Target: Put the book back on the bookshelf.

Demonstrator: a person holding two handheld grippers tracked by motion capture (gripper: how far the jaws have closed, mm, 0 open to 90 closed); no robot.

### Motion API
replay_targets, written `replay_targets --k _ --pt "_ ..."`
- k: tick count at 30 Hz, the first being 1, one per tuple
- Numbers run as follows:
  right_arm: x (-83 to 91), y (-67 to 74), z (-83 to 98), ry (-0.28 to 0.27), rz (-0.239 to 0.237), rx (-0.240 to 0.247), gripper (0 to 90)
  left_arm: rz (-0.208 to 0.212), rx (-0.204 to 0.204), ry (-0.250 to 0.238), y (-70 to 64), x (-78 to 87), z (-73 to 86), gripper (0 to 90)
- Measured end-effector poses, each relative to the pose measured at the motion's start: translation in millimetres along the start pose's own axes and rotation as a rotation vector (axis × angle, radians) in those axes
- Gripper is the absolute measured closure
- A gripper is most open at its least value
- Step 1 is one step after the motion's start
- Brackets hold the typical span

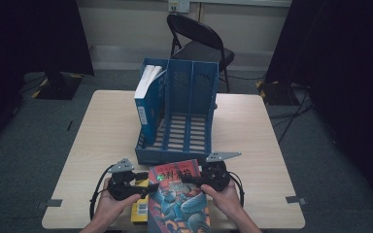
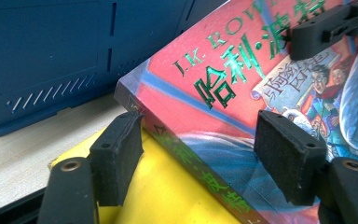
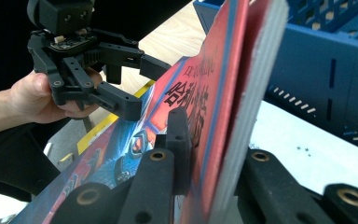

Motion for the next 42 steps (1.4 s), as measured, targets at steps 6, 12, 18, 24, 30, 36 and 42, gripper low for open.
replay_targets --k 6,12,18,24,30,36,42 --pt "2.5 5.7 -3.0 -0.021 -0.001 0.018 81.4 0.007 0.016 0.001 -0.1 -1.7 -1.8 27.2" --pt "6.0 11.5 -5.1 -0.035 -0.007 0.03 81.8 0.045 0.064 -0.012 1.4 -2.5 -3.7 26.0" --pt "5.7 15.1 -6.7 -0.043 -0.012 0.038 83.0 0.092 0.09 -0.006 1.7 -3.5 -5.6 27.8" --pt "3.5 16.0 -7.0 -0.038 0.017 0.045 83.7 0.091 0.088 -0.004 1.5 0.0 -8.8 31.0" --pt "3.7 18.7 -9.0 -0.04 0.023 0.045 83.8 0.125 0.105 -0.035 0.8 4.5 -12.9 37.7" --pt "4.5 21.2 -12.7 -0.056 0.021 0.043 83.8 0.137 0.106 -0.056 0.0 8.8 -20.0 42.8" --pt "7.3 21.9 -15.7 -0.062 0.016 0.038 83.7 0.138 0.109 -0.07 -1.4 13.3 -26.5 47.8"
Point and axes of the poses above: each handheld gripper's, and its own axes: x roughly backward along the jaws, z roughly out of its underside, y roughly to its left, the point moved 6 cm from there along -x, roughly forward along the jaws, and after that the axes turned 8 degrees about -x, right-handed, at the moved point
